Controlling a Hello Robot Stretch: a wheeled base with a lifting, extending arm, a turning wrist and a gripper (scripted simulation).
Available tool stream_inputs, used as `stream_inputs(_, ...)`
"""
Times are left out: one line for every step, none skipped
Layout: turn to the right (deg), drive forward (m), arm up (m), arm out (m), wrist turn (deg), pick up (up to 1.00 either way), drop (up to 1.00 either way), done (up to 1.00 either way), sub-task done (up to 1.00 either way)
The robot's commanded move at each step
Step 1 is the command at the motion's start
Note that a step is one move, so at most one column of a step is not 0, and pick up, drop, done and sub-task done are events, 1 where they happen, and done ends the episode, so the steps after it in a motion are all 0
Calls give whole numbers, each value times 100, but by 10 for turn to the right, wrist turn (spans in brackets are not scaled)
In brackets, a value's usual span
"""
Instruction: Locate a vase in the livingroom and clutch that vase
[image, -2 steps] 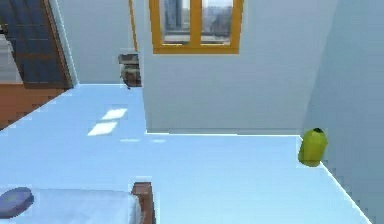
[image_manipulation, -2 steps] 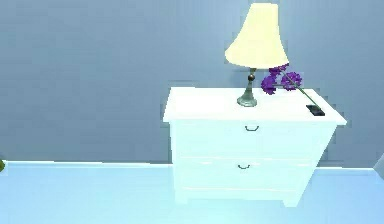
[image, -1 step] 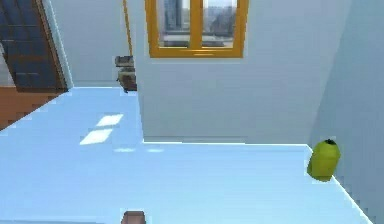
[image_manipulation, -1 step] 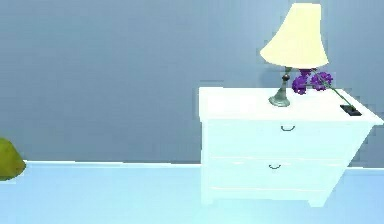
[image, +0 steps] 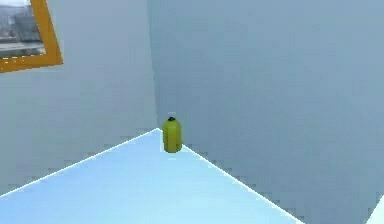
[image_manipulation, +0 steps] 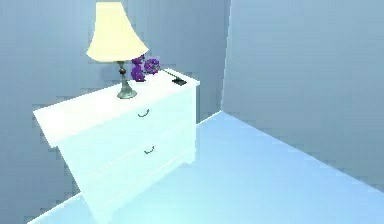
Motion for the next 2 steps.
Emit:
stream_inputs(210, 0, 0, 0, 0, 0, 0, 0, 0)
stream_inputs(0, 50, 0, 0, 0, 0, 0, 0, 0)
